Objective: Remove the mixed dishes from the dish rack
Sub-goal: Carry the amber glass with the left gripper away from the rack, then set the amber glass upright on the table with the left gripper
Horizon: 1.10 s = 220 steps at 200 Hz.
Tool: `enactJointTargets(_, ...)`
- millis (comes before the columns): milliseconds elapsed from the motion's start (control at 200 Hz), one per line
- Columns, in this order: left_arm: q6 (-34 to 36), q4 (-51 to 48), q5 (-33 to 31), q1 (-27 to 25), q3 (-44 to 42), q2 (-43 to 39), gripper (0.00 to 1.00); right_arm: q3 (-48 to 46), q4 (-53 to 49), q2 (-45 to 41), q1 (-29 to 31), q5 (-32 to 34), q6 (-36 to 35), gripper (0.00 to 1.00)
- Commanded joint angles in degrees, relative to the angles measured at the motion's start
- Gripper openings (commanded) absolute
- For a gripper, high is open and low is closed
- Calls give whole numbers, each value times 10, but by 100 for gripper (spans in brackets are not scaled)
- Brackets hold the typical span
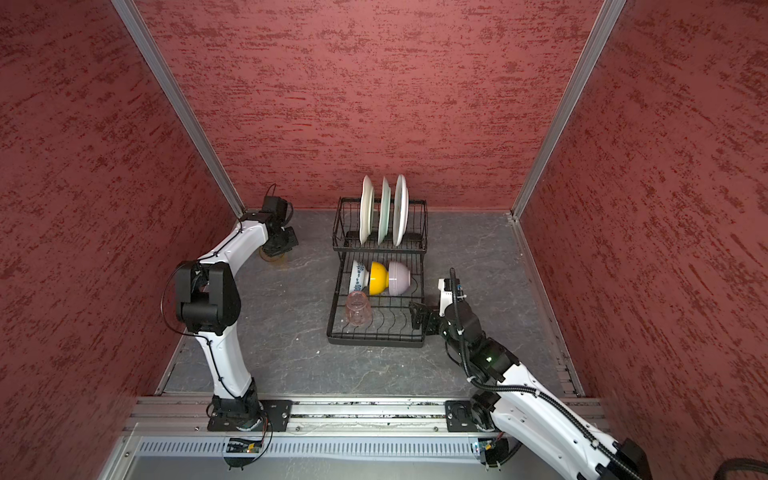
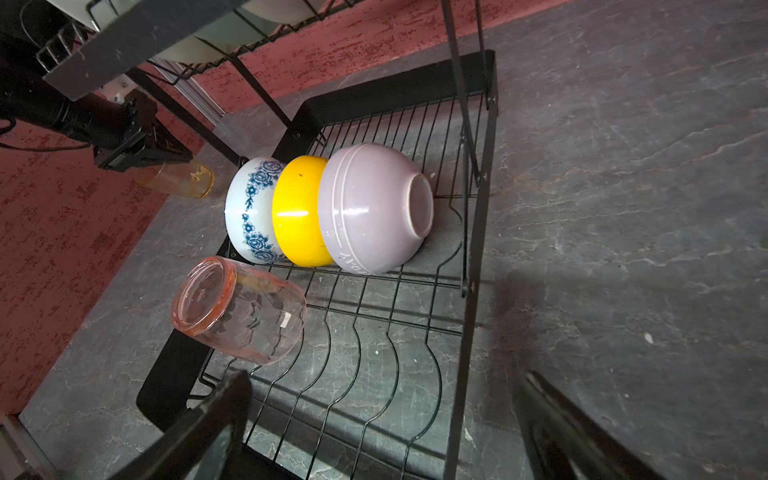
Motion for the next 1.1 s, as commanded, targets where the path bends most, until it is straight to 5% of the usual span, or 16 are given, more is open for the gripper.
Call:
enactJointTargets(0, 26, -45, 3, 12, 70, 40, 0, -6, -4, 5, -1, 3, -1, 99)
enactJointTargets(551, 36, -83, 57, 39, 168, 135, 3, 0, -31, -3, -1, 8, 41, 99)
enactJointTargets(596, 36, -85, 61, 40, 170, 140, 12, -3, -29, -5, -1, 8, 46, 99)
enactJointTargets(651, 34, -87, 66, 39, 171, 141, 38, -3, -24, -4, -1, 8, 52, 99)
enactJointTargets(736, 31, -81, 73, 38, 164, 129, 43, -2, -15, 0, -1, 2, 60, 99)
enactJointTargets(811, 25, -66, 72, 37, 148, 106, 61, 5, -13, 7, -1, 0, 67, 99)
enactJointTargets(902, 22, -51, 72, 33, 126, 70, 72, 20, -14, 21, -1, -12, 62, 99)
enactJointTargets(987, 21, -37, 66, 31, 98, 27, 99, 36, -17, 40, -1, -16, 59, 99)
enactJointTargets(1097, 11, 11, 64, 31, 28, -44, 100, 55, -15, 76, -1, -25, 56, 99)
